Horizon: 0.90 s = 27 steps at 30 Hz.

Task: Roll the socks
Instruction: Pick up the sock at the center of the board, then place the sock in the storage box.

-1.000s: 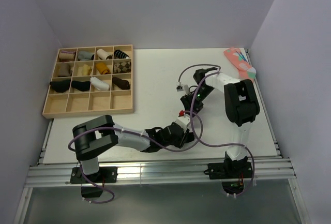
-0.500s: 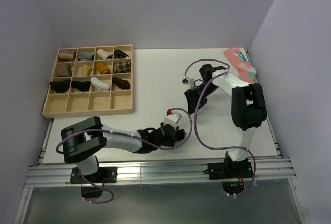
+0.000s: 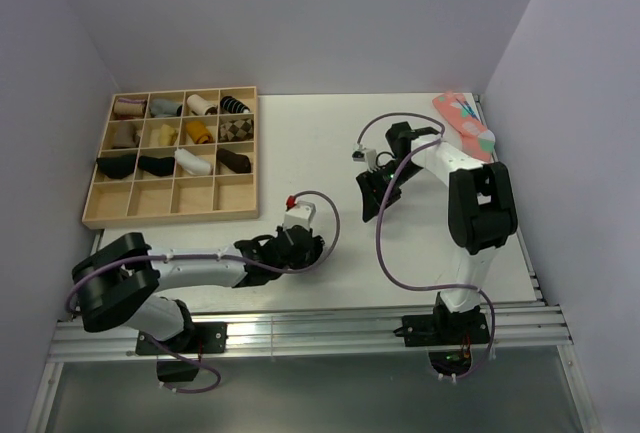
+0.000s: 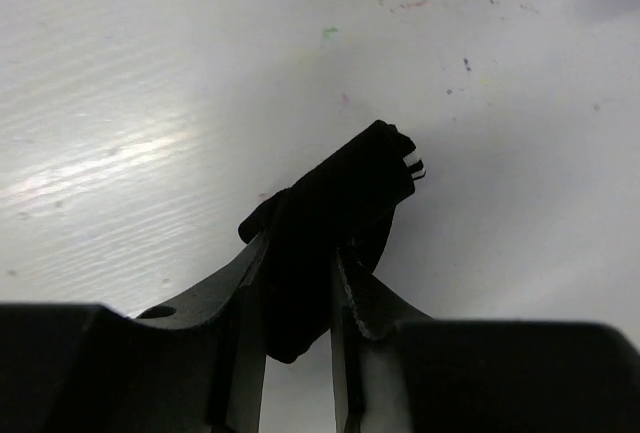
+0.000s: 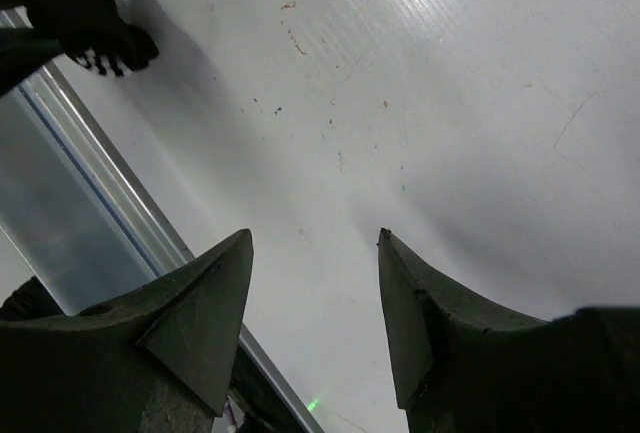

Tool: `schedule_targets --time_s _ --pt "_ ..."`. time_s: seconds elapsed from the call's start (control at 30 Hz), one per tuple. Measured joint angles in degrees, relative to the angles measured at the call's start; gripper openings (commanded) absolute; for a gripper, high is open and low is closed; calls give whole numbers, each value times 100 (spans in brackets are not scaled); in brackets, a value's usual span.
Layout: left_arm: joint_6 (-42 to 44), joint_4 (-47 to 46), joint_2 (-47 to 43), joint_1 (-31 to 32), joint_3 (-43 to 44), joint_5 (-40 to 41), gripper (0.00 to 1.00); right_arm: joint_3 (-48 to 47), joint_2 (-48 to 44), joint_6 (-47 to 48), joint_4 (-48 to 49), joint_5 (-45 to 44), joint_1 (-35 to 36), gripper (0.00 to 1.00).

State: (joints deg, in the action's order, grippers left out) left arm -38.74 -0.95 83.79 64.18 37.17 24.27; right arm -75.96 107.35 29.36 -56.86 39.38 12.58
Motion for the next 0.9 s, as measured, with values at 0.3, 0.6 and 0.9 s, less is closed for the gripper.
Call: schedule_targets --time_s 0.3,0.6,0.9 --pt "-98 629 -813 -621 -31 188 0 0 -116 -13 13 -61 0 60" --pt "-146 1491 -1526 -1502 256 824 0 0 -149 -26 24 -146 0 60" --pt "-291 2437 -1493 -2398 1268 1897 0 0 -162 -81 76 -299 0 60"
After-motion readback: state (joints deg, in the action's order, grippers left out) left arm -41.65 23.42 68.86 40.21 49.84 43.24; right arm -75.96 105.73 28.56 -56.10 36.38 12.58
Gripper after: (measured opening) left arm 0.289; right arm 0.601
